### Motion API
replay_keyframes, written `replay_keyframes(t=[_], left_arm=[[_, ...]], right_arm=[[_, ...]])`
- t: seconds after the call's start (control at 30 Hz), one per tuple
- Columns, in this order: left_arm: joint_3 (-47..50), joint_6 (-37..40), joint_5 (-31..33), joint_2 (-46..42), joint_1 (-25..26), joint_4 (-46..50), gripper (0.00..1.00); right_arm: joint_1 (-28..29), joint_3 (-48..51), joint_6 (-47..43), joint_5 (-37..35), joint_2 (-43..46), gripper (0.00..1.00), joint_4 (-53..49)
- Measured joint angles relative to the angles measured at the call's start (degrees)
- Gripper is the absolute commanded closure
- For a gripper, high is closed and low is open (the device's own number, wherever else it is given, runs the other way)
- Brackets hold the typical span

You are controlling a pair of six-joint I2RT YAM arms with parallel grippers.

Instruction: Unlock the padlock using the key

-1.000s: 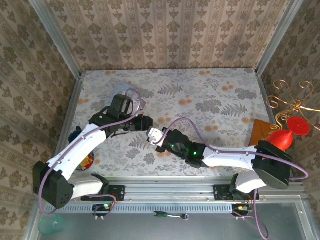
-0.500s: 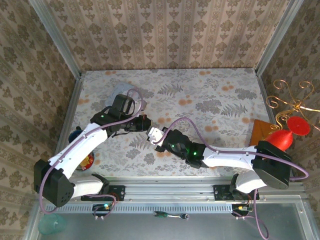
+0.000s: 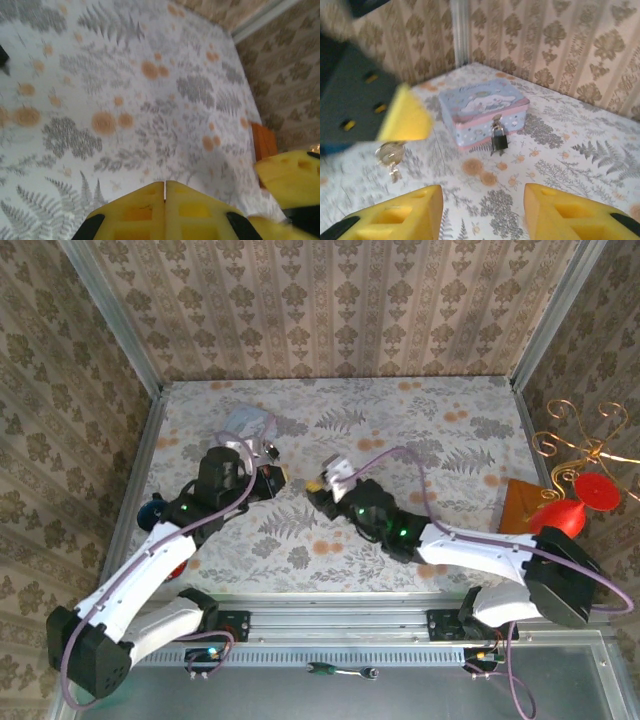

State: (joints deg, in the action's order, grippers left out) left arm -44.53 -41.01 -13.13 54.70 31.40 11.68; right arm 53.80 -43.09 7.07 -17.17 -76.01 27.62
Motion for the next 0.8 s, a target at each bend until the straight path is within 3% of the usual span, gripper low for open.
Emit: replay_keyframes(t=[0.13, 0.33, 0.53, 0.8], left_arm=[[2.99, -0.17, 2.51, -1.99, 0.02, -7.52, 1.0], [4.5, -0.22, 2.67, 0.02, 1.92, -18.43, 1.0], [3.76, -0.63, 2.03, 5.57, 5.09, -25.57, 1.0], [0.81, -1.75, 1.6, 9.86, 9.57, -29.81, 1.0]], right_arm=[[-5.07, 1.68, 15.54, 5.27, 3.1, 0.48, 0.74], [-7.82, 5.99, 33.57, 13.35, 3.58, 0.43, 4.37], [-13.22, 8.59, 49.2, 24.17, -0.55, 0.39, 19.3], [-16.9, 8.96, 57.51, 32.89, -3.15, 0.36, 29.75]])
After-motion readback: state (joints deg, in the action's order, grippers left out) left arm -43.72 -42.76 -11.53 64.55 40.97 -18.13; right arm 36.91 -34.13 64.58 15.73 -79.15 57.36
